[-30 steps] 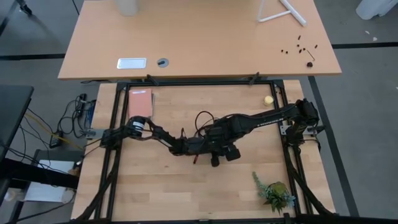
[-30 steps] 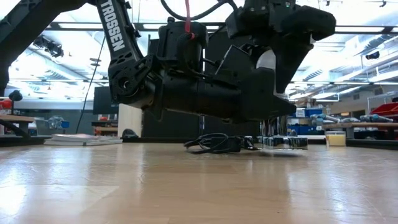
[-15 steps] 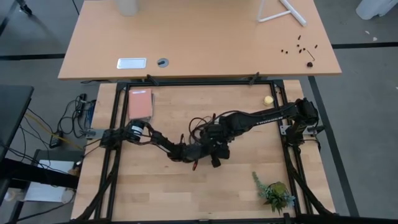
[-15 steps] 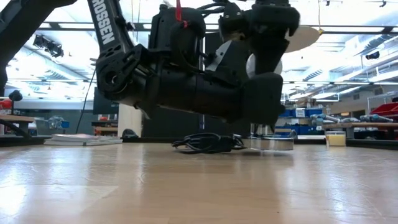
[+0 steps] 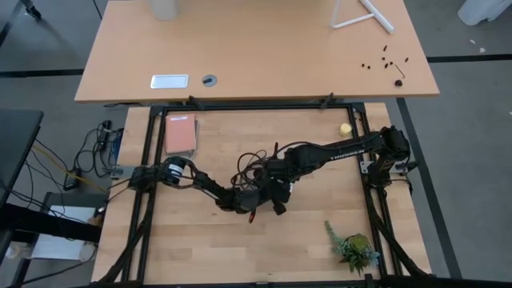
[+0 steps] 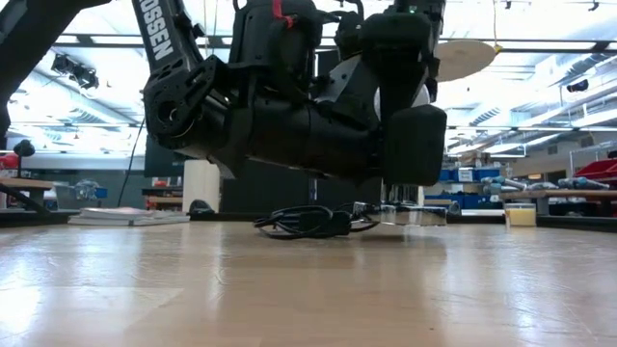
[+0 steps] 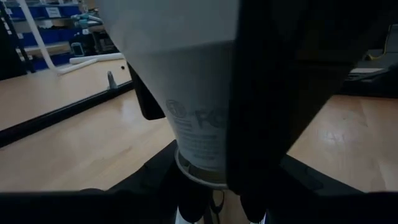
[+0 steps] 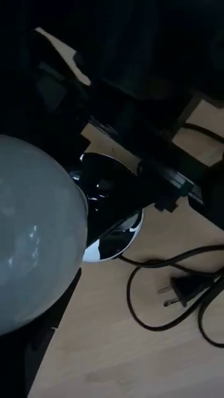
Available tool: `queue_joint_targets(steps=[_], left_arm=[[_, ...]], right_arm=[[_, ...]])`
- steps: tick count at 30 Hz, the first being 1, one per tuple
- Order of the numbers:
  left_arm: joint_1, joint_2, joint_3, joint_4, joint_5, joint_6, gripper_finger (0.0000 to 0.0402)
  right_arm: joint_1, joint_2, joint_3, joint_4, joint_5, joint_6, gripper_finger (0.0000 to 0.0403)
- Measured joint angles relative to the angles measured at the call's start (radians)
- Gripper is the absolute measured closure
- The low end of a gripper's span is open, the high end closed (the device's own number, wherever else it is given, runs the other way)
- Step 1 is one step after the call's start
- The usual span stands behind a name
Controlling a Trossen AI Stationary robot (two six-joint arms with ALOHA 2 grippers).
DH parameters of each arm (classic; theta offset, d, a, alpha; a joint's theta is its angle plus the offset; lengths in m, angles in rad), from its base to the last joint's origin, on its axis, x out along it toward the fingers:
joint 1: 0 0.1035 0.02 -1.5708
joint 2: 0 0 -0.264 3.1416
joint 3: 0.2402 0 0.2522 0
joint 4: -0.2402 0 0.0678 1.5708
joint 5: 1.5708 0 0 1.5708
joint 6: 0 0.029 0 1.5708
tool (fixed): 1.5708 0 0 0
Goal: Screw lightbulb
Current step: Insert the lightbulb into the silver lamp
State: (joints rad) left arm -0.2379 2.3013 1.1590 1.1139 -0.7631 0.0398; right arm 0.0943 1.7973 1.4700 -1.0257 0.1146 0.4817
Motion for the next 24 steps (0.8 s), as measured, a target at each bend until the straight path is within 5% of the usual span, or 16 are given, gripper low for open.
queue_joint_targets(steps=[13, 24], left_arm=[[0.0, -0.001, -0.001, -0.016, 0.074, -0.017, 0.0222], [0.013, -0.002, -0.001, -0.065, 0.074, -0.048, 0.0222]], right_arm=[[0.042, -0.011, 0.0, 0.03, -0.05, -0.248, 0.0016], [0.046, -0.043, 0.026, -0.006, -0.029, -0.294, 0.0011]])
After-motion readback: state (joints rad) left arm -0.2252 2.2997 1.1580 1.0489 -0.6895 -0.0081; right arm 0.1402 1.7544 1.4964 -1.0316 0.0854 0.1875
